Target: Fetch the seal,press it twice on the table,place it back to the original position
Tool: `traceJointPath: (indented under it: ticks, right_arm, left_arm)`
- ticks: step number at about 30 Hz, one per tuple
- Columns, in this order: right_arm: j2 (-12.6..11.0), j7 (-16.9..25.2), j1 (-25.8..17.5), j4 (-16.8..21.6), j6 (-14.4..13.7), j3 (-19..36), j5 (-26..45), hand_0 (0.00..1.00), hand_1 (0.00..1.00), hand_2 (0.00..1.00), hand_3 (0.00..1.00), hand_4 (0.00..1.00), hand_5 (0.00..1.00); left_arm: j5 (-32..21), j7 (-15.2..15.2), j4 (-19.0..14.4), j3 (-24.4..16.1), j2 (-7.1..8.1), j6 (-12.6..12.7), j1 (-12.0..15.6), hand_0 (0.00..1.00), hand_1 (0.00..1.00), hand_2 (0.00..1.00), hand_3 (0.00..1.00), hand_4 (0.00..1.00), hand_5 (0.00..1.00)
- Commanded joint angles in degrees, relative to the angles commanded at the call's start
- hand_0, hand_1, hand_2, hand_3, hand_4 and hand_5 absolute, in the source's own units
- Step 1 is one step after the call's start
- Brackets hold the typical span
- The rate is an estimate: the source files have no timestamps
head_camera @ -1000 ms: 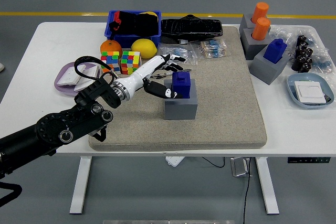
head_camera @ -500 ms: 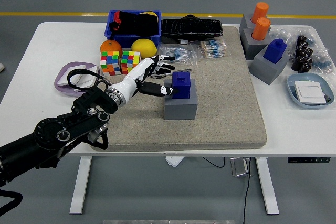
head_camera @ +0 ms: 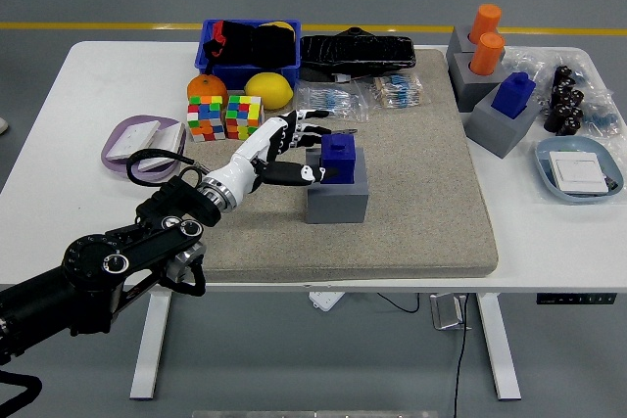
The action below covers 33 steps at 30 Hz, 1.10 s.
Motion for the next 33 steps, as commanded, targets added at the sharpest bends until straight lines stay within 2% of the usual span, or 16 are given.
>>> traceJointPath:
  ticks: [14, 26, 27, 32, 33]
  right_arm:
    - [-0.02, 0.04, 0.05, 0.02, 0.02, -0.4, 0.18, 0.848, 0.782, 0.785, 0.754, 0.853, 0.527]
    - [0.03, 0.08, 0.07, 0.03, 0.14, -0.45, 0.2, 0.849, 0.782, 0.784, 0.754, 0.853, 0.524]
    - [0.04, 0.08, 0.06, 0.01, 0.14, -0.42, 0.19, 0.849, 0.782, 0.784, 0.753, 0.855, 0.523]
    - [0.13, 0.08, -0.01, -0.03, 0.19, -0.38, 0.19, 0.849, 0.782, 0.784, 0.753, 0.855, 0.523]
    - [0.17, 0.09, -0.04, -0.02, 0.2, -0.37, 0.18, 0.849, 0.782, 0.785, 0.754, 0.855, 0.523]
  left_arm:
    - [0.56, -1.71, 1.54, 0.99, -1.27, 1.18, -0.44, 0.785, 0.71, 0.664, 0.827, 0.918, 0.002]
    - [0.28, -2.32, 3.01, 1.98, -2.49, 1.21, -1.18, 0.79, 0.726, 0.679, 0.826, 0.907, 0.002]
    - [0.25, -2.38, 3.07, 2.0, -2.56, 1.22, -1.23, 0.806, 0.756, 0.693, 0.822, 0.902, 0.002]
    - [0.47, -2.75, 3.43, 2.1, -3.04, 1.58, -1.49, 0.806, 0.756, 0.693, 0.822, 0.902, 0.002]
    - [0.67, -2.74, 3.49, 2.22, -3.09, 1.67, -1.58, 0.807, 0.743, 0.691, 0.82, 0.875, 0.002]
